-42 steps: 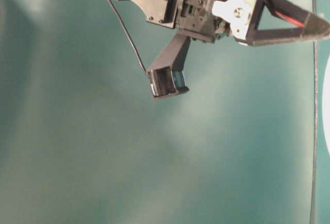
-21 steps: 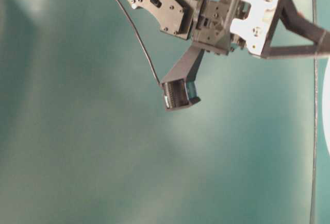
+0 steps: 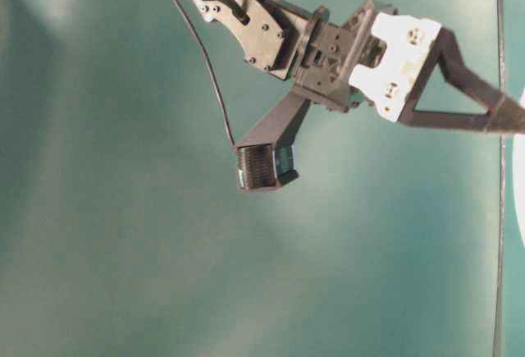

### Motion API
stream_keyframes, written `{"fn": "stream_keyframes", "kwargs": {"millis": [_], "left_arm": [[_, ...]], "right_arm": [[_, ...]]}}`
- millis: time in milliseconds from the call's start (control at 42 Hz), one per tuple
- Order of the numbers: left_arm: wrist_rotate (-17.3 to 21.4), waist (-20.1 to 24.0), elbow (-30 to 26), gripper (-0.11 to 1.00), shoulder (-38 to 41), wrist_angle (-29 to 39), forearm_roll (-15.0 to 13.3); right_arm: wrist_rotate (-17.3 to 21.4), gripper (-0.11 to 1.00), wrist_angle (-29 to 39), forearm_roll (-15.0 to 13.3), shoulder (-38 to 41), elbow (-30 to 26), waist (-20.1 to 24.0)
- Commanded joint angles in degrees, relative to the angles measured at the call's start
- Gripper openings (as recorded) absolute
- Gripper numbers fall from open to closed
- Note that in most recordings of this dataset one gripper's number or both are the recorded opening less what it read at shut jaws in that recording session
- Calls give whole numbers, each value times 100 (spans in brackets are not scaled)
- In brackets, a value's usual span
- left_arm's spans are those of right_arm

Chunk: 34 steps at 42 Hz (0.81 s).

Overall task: Scoop the yellow hexagonal prism block from the bowl with a spoon using the right arm.
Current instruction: 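Lower the spoon bowl into the white bowl beside the yellow block, then push the spoon under the yellow hexagonal block against the bowl wall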

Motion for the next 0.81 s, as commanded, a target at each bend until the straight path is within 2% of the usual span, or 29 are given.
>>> {"fn": "stream_keyframes", "kwargs": {"millis": [0,786], "left_arm": [[9,9,-105,0,26,-18,18],[9,0,-114,0,26,-18,18]], "right_arm": [[-9,24,-141,53,-88,-123,-9],[141,24,-343,62,-97,-158,-9]]}}
